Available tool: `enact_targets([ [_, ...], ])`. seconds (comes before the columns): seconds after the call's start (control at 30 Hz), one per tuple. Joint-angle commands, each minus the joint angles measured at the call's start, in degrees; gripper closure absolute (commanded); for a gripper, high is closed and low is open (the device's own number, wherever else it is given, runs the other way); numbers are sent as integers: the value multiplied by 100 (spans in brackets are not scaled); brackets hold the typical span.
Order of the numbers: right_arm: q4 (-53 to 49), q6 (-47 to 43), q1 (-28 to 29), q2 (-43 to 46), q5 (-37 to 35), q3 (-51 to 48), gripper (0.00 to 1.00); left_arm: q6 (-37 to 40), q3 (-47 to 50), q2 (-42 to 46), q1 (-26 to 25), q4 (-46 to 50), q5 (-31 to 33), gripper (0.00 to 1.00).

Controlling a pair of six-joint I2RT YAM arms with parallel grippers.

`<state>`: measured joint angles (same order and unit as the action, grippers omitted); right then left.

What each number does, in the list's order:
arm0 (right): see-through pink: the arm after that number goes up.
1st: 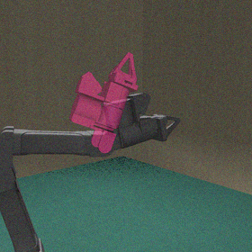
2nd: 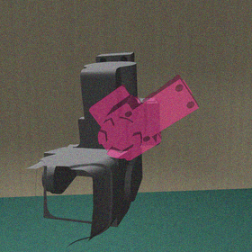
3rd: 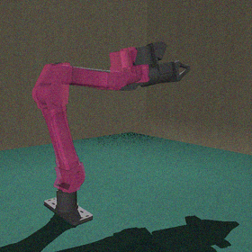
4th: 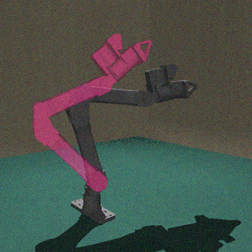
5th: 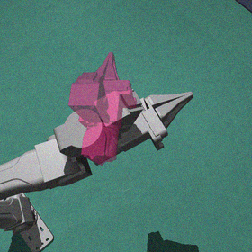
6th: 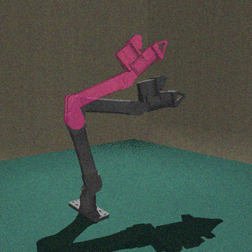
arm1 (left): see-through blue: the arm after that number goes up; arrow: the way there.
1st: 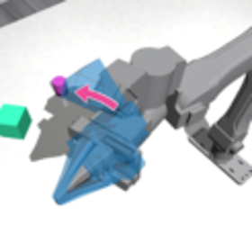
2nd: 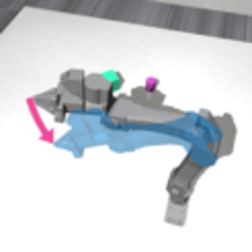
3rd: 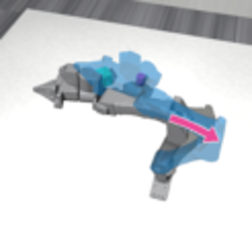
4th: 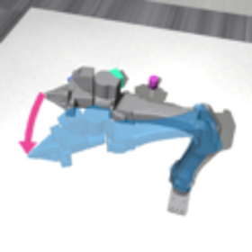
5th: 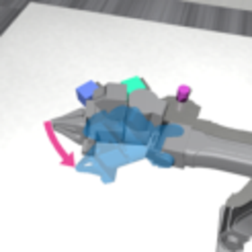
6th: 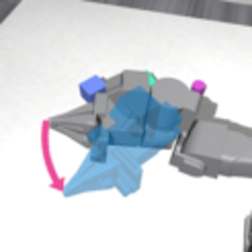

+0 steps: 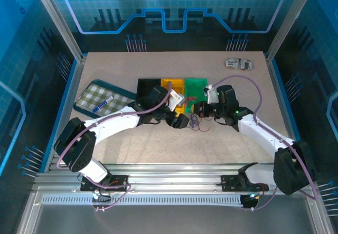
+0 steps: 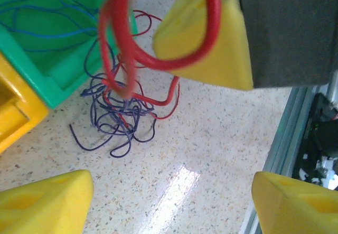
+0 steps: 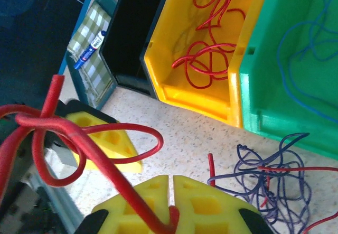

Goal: Untangle the cables

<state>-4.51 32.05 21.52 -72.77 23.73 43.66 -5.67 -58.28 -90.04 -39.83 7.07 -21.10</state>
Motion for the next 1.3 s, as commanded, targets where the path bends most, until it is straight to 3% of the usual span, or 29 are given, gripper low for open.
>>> enact_targets([
  [0.0,45,429,-176,-22,478,223,100,467,115,-245,-288,-431,411,21],
  [0.13,-172,630,-422,-70,1054,419,100,637,15,-601,-621,-839,1048,20],
  [0.37,-1173,330,-534,-362,2296,1044,100,441,-39,-866,-723,-1710,2020,20],
  [0.53,-1041,390,-563,-278,2443,955,100,401,-31,-945,-719,-1717,2035,34],
  [0.7,-709,789,-759,-246,2839,938,100,280,136,-957,-722,-1842,2050,41],
  [0.83,-764,841,-1072,-256,3092,939,100,194,112,-952,-721,-1892,1940,54],
  [1.1,-856,876,-1670,-12,3064,798,100,89,-109,-1068,-695,-1692,1613,96],
  [1.27,-1139,847,-2110,255,2230,705,100,129,172,-558,-575,-1339,885,100],
])
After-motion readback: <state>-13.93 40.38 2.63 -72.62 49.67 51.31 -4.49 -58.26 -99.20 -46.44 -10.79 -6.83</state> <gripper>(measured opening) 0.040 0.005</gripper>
